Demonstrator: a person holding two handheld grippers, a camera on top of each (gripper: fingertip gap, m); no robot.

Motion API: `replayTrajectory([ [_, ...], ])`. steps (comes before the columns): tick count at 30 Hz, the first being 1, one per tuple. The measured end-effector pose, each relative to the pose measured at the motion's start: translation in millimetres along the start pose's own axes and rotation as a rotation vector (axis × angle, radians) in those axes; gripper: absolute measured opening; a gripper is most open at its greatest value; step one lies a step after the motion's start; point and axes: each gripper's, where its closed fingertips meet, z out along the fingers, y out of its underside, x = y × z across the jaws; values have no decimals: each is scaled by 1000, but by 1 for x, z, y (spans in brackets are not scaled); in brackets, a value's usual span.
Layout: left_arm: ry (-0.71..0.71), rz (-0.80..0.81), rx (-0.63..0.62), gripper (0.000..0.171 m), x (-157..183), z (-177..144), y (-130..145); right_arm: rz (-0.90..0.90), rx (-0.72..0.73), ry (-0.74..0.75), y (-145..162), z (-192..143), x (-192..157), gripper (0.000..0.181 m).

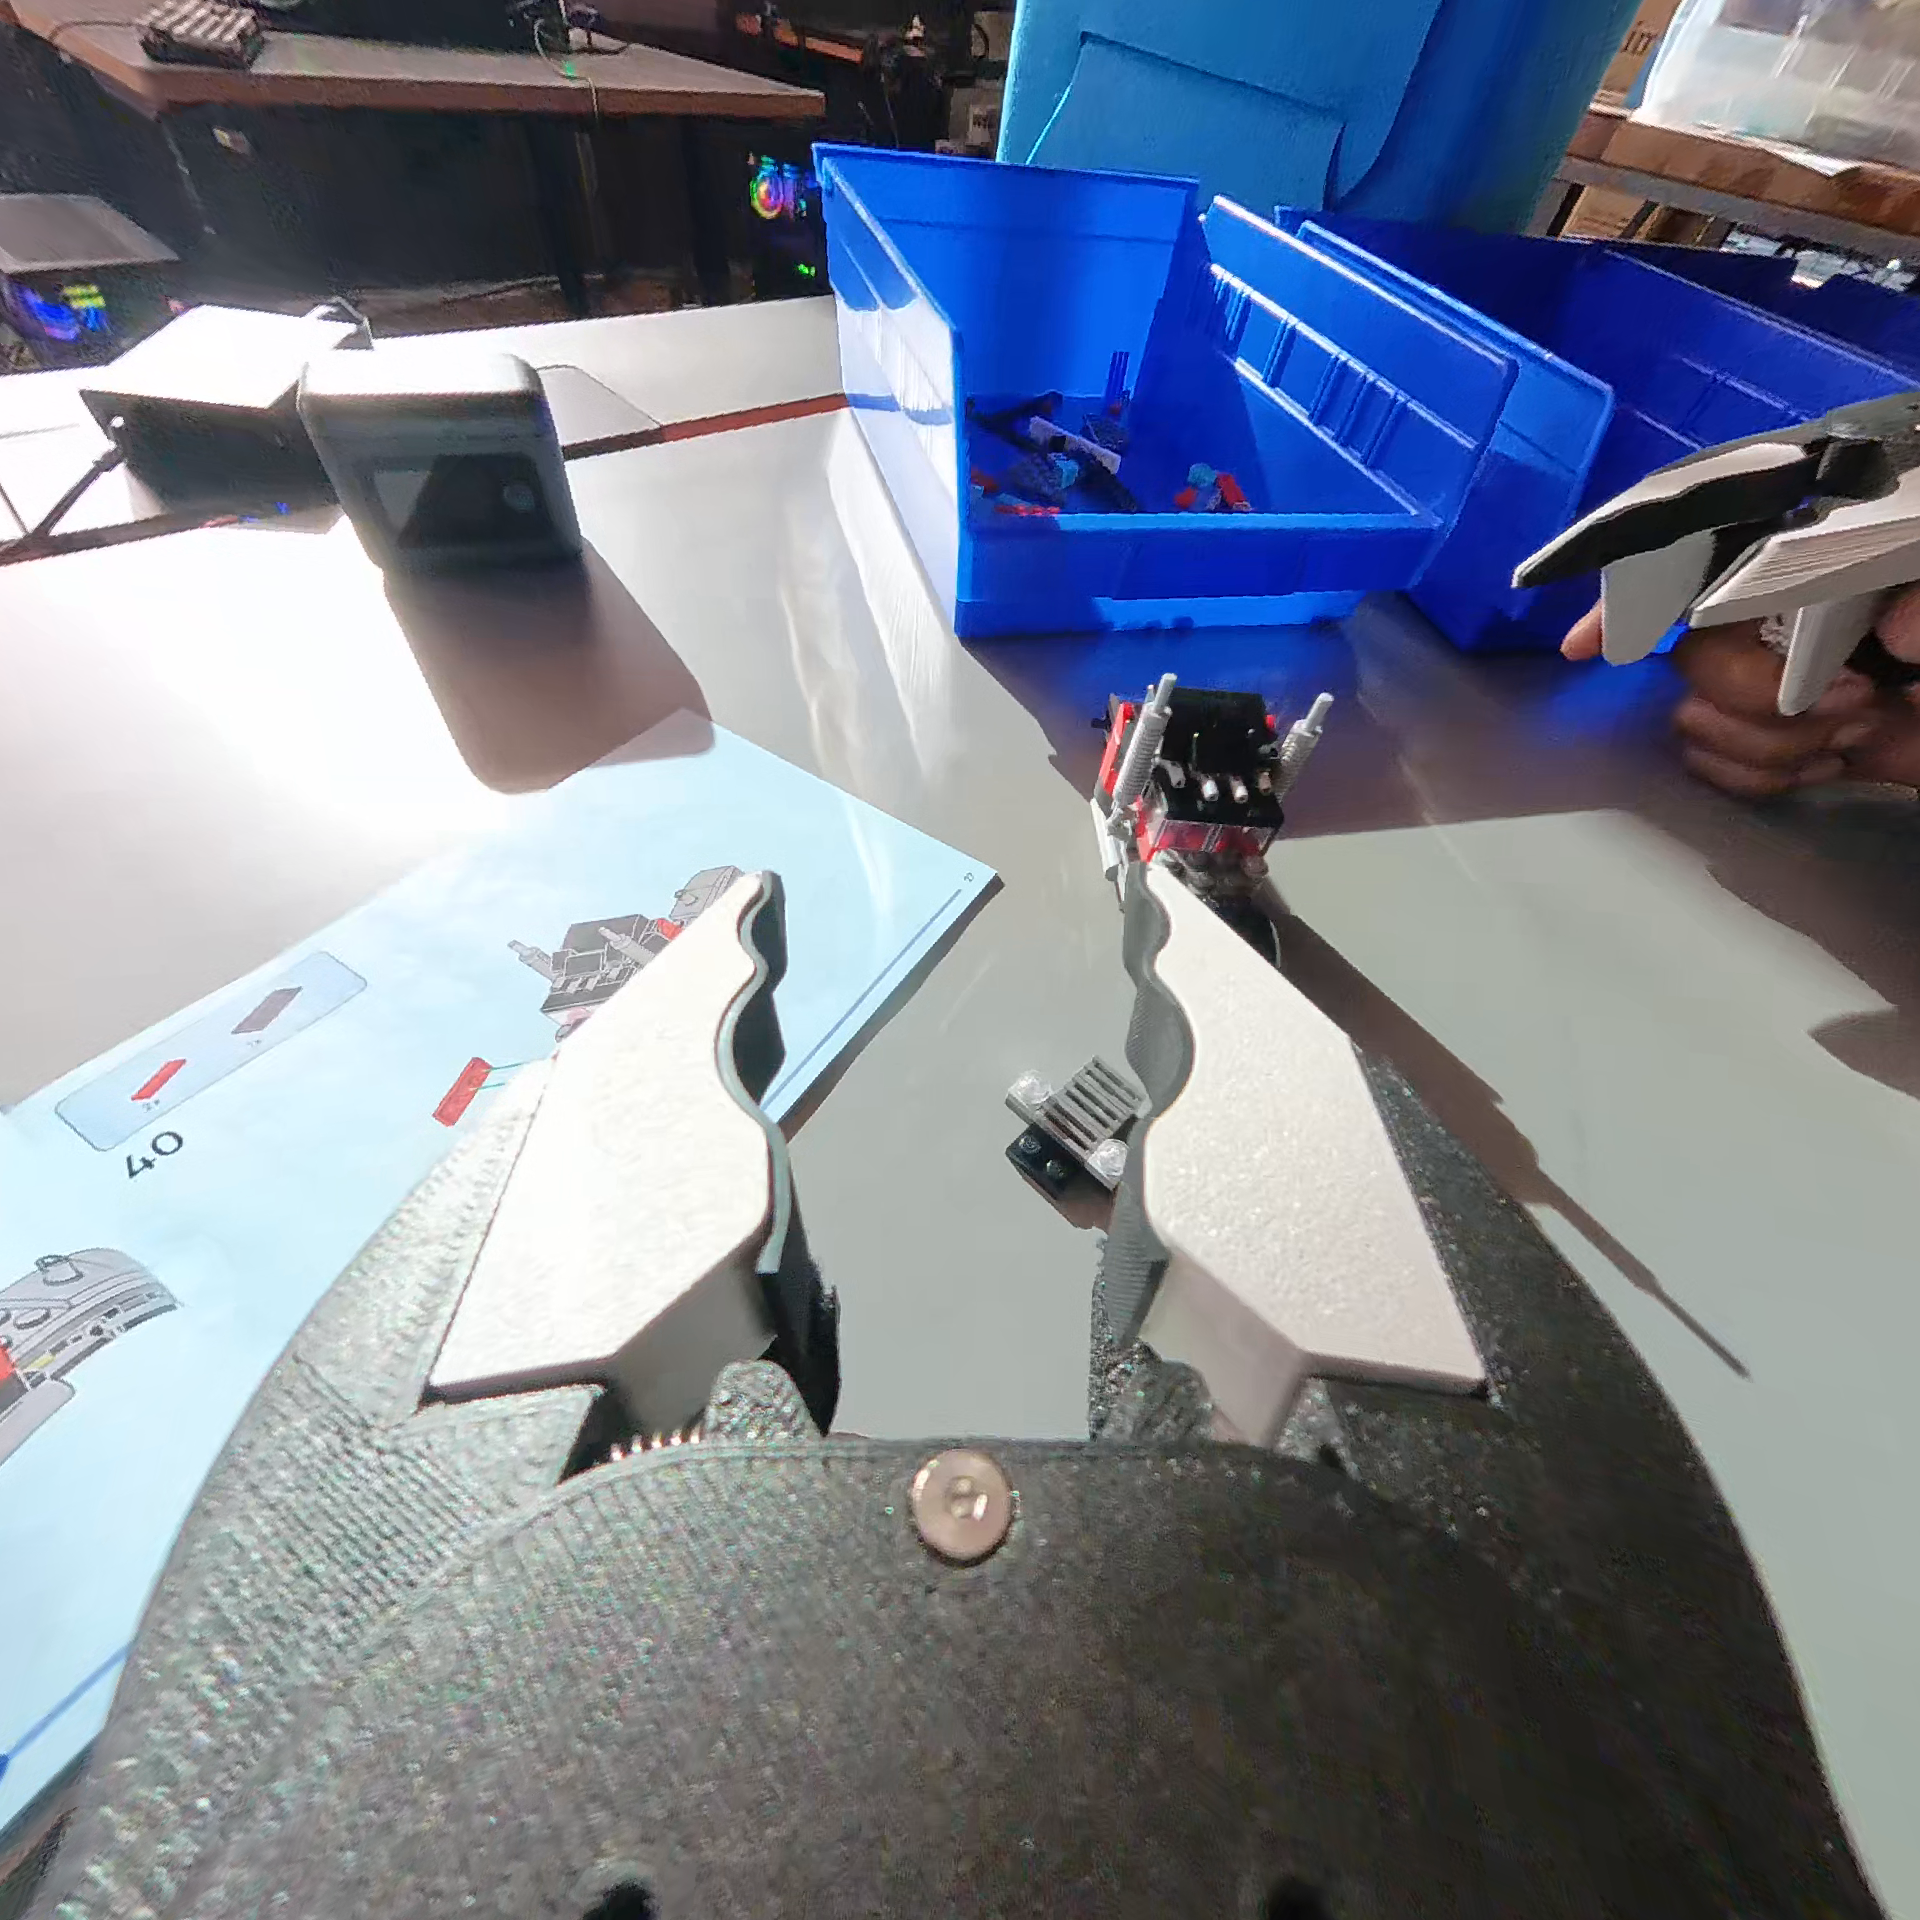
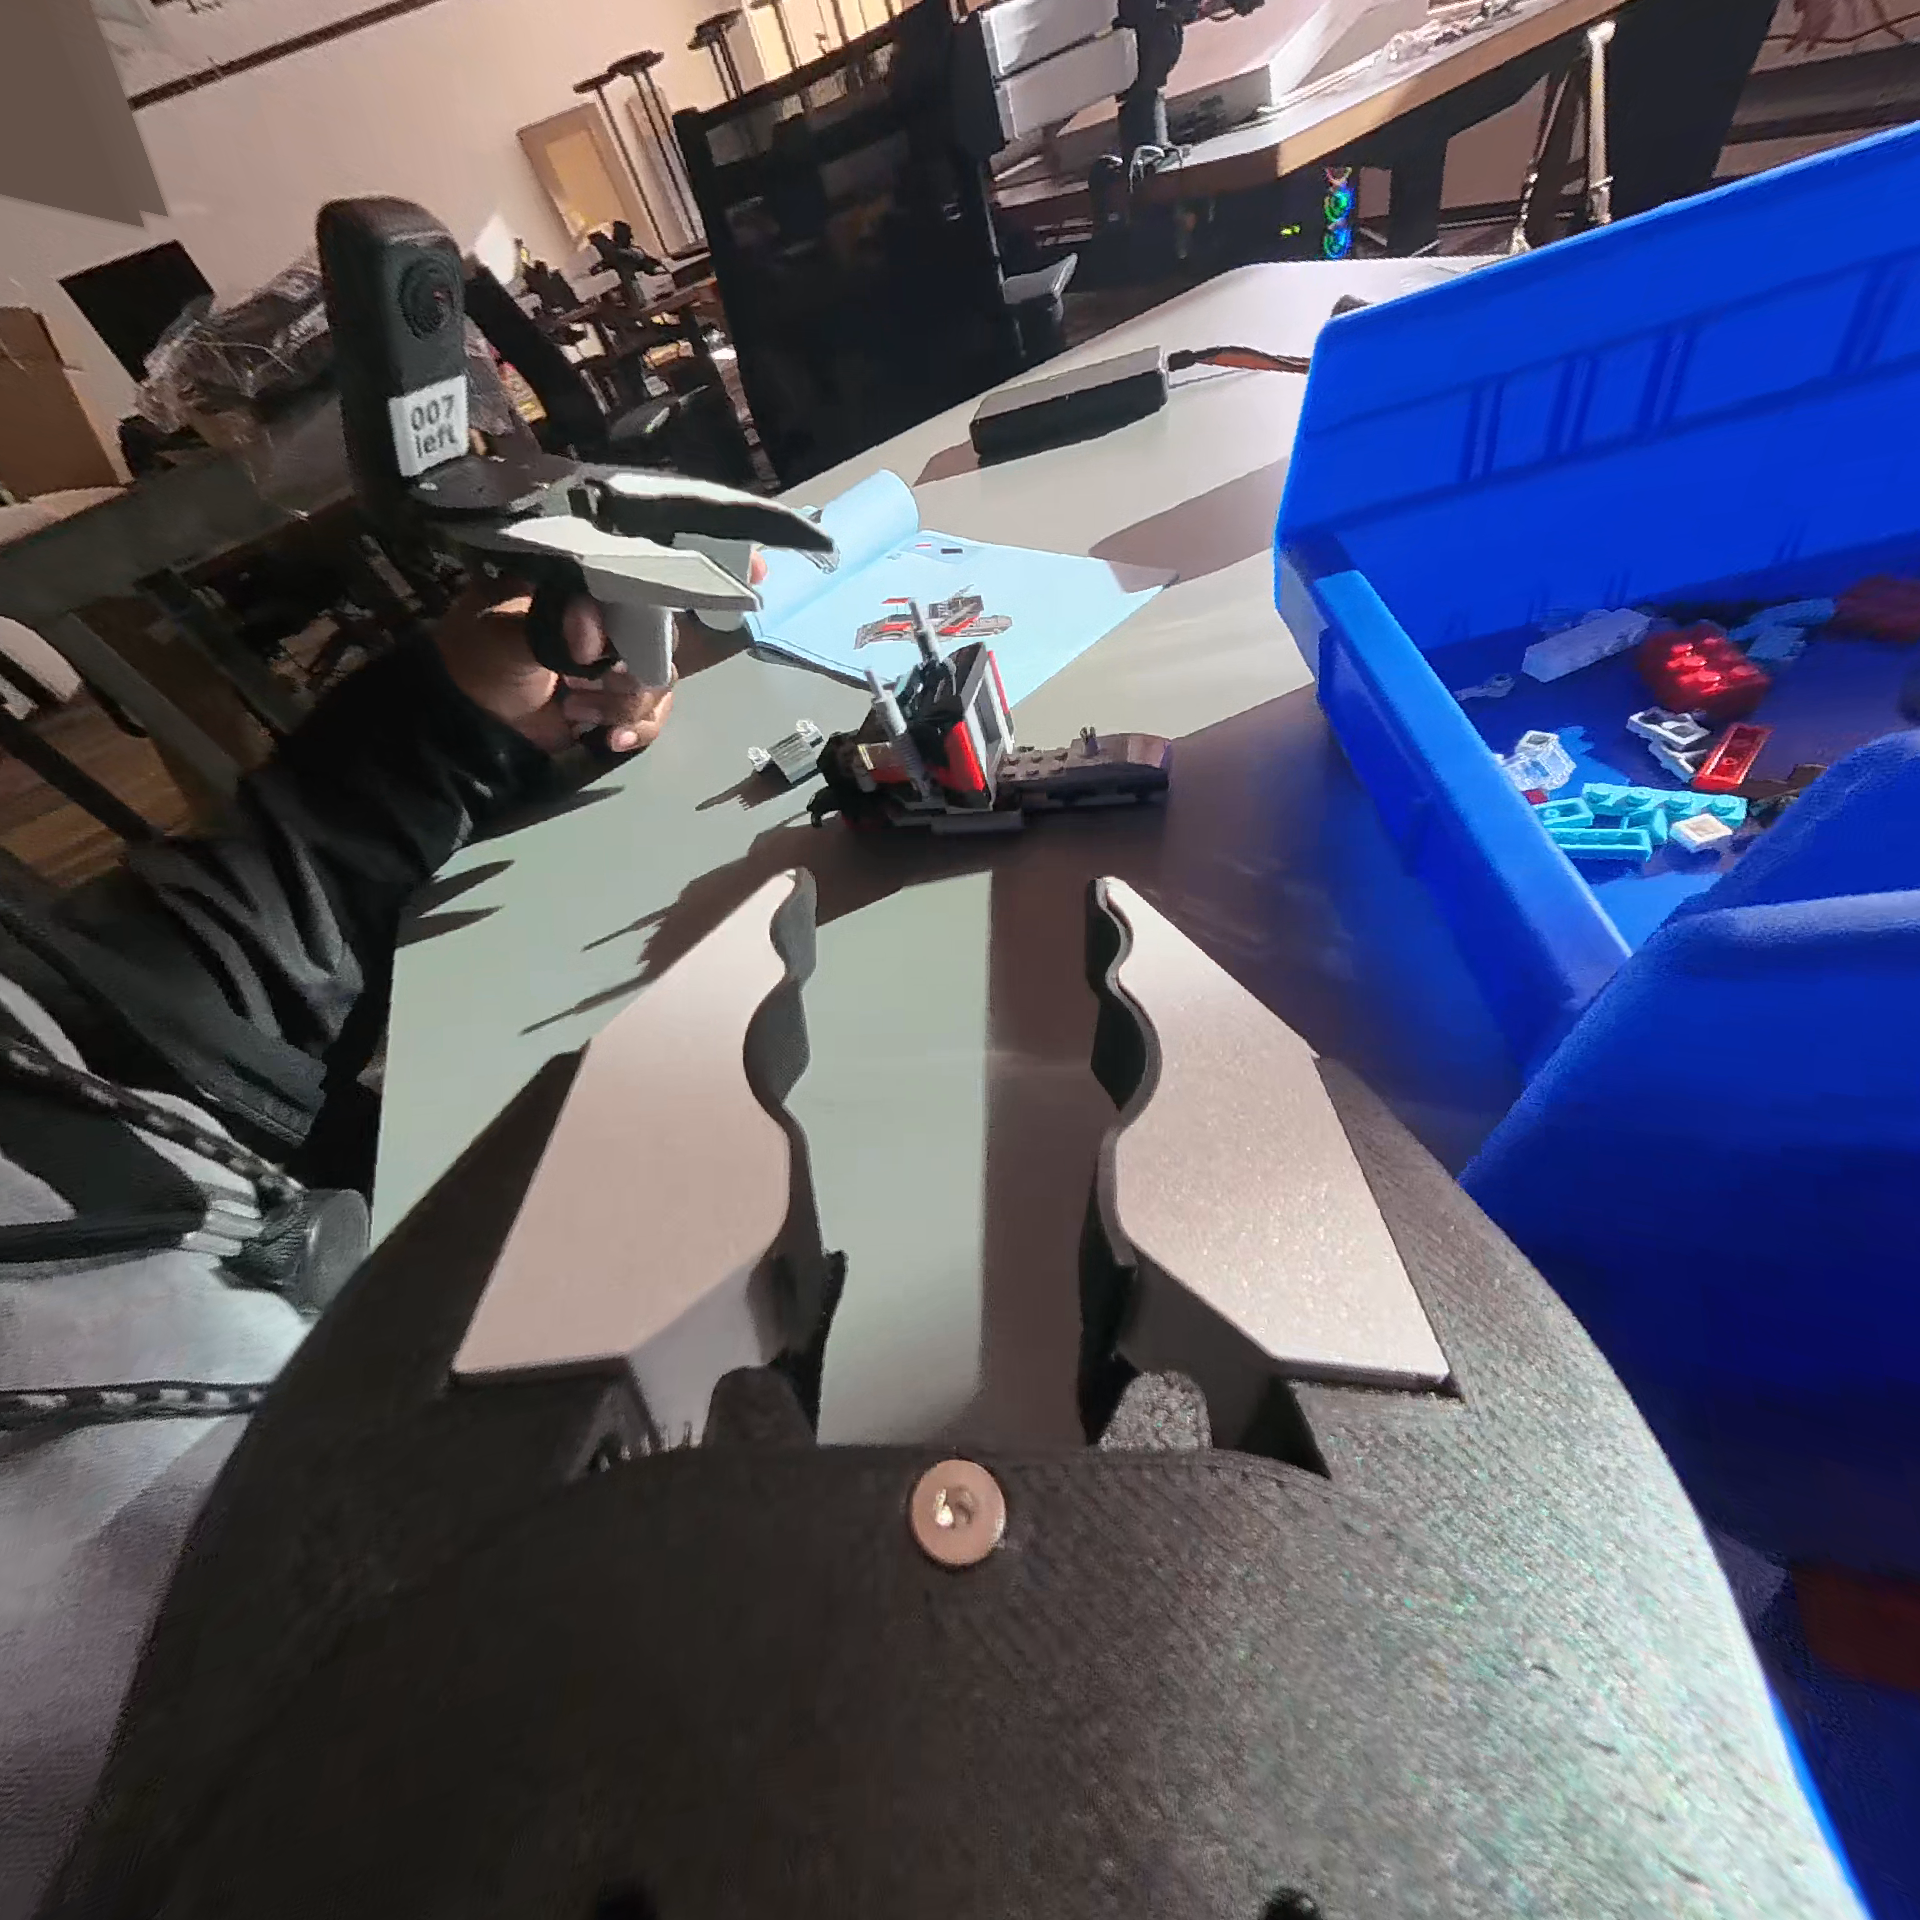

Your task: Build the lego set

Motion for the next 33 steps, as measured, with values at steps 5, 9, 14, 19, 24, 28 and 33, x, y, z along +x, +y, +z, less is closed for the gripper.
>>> replayTrajectory([
  [5, -14, -56, -62, 66, -7, 7, 8, 76, 39, -51, -6, -3, 5, 52],
  [9, -2, -105, -73, 66, -11, 9, 9, 99, 88, -57, -11, -12, 6, 50],
  [14, 39, -172, -71, 65, -13, 11, 9, 99, 115, -40, -12, -22, 8, 49],
  [19, 74, -195, -74, 63, -11, 12, 9, 124, 166, -4, -14, -36, 15, 48],
  [24, 116, -228, -71, 61, -9, 14, 7, 149, 247, 18, -18, -57, 16, 46],
  [28, 159, -246, -72, 60, -6, 21, 4, 141, 280, 20, -18, -67, 12, 46],
  [33, 162, -230, -101, 58, -3, 30, 6, 151, 351, 42, -22, -82, 15, 46],
])
